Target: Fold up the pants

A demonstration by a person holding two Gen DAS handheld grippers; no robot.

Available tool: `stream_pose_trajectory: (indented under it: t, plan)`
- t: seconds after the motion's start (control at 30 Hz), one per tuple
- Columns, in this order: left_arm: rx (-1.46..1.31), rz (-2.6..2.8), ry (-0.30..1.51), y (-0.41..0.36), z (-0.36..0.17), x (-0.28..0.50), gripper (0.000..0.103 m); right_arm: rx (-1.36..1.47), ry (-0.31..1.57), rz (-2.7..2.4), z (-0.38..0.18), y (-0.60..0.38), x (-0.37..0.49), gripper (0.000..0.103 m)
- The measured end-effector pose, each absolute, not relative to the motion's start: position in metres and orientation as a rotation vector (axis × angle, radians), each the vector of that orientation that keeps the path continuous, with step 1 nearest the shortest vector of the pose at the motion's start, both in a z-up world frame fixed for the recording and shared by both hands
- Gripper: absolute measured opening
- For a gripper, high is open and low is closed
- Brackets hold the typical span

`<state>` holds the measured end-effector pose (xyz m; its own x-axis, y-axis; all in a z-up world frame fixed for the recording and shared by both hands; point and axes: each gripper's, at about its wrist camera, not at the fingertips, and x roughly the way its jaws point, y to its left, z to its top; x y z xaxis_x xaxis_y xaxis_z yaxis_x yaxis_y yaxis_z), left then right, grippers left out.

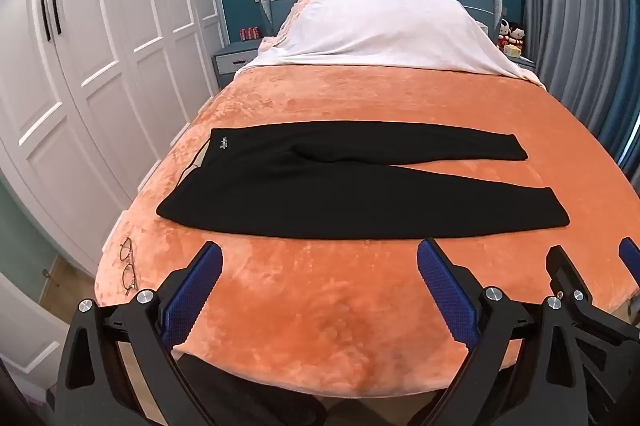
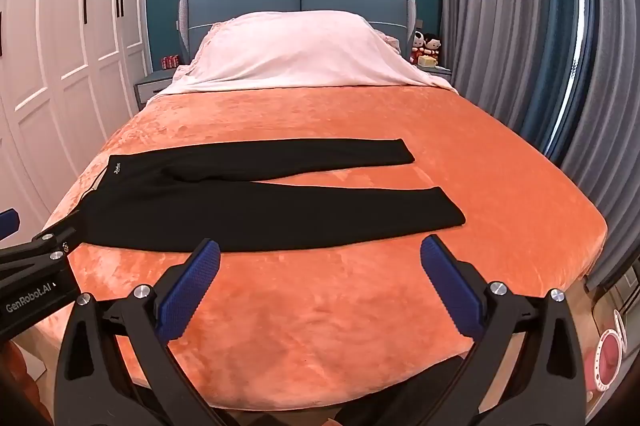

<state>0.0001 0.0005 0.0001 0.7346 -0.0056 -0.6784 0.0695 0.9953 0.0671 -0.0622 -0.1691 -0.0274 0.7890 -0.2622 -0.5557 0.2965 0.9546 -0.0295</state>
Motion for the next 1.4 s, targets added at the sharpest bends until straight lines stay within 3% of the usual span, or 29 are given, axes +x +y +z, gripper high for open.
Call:
stream_pose_trajectory:
  t: [1.4]
  plan:
    - [0.102, -0.033, 0.750, 0.0041, -0.0055, -0.0025, 0.095, 0.056, 0.601, -0.286, -0.0243, -0.1624, -0.0642, 0.098]
